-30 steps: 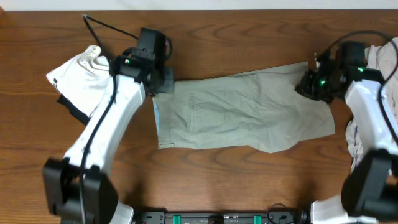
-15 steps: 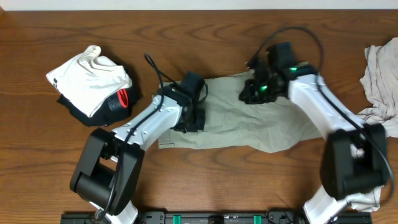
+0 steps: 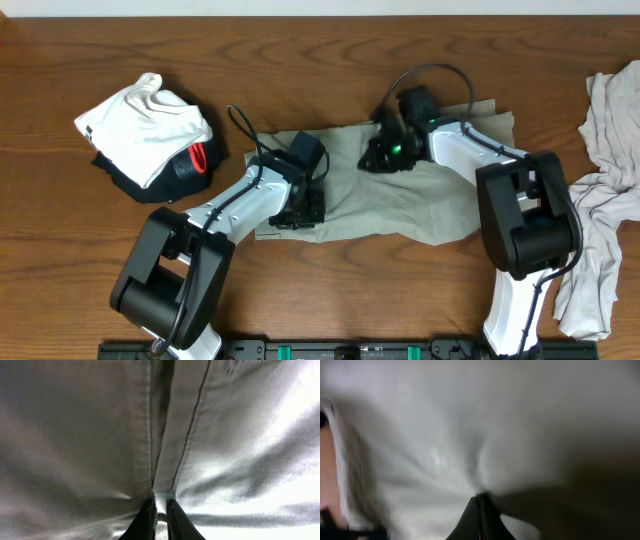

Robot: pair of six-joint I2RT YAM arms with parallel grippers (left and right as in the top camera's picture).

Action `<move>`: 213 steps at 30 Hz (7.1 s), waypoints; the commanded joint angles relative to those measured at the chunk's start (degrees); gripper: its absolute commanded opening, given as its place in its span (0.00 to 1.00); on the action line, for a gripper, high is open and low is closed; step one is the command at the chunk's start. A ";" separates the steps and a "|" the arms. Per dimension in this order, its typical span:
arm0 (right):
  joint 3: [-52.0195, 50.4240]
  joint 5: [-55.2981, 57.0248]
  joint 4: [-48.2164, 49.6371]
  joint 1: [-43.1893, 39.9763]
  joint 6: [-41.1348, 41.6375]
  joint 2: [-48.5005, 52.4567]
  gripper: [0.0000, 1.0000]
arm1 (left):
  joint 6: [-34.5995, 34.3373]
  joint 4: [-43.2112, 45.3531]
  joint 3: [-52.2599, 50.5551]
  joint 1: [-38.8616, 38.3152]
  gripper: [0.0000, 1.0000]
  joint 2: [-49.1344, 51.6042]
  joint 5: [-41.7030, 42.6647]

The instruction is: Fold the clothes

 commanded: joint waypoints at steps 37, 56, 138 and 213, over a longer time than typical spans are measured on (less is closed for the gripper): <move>-4.72 14.53 -29.55 -4.42 -0.46 -19.02 0.04 | 17.03 19.43 8.83 0.20 0.22 1.86 -0.17; -21.59 36.33 -28.09 -1.95 17.31 -18.62 0.01 | 18.45 18.82 8.83 7.50 0.22 9.57 -9.51; -1.86 -0.74 -10.27 -37.44 -2.80 -20.90 0.60 | 5.75 -14.16 13.70 3.06 0.51 -2.93 0.96; -1.88 -0.74 -23.04 -36.02 -4.68 -29.51 0.57 | 22.03 -30.71 26.95 23.78 0.06 -15.32 -1.40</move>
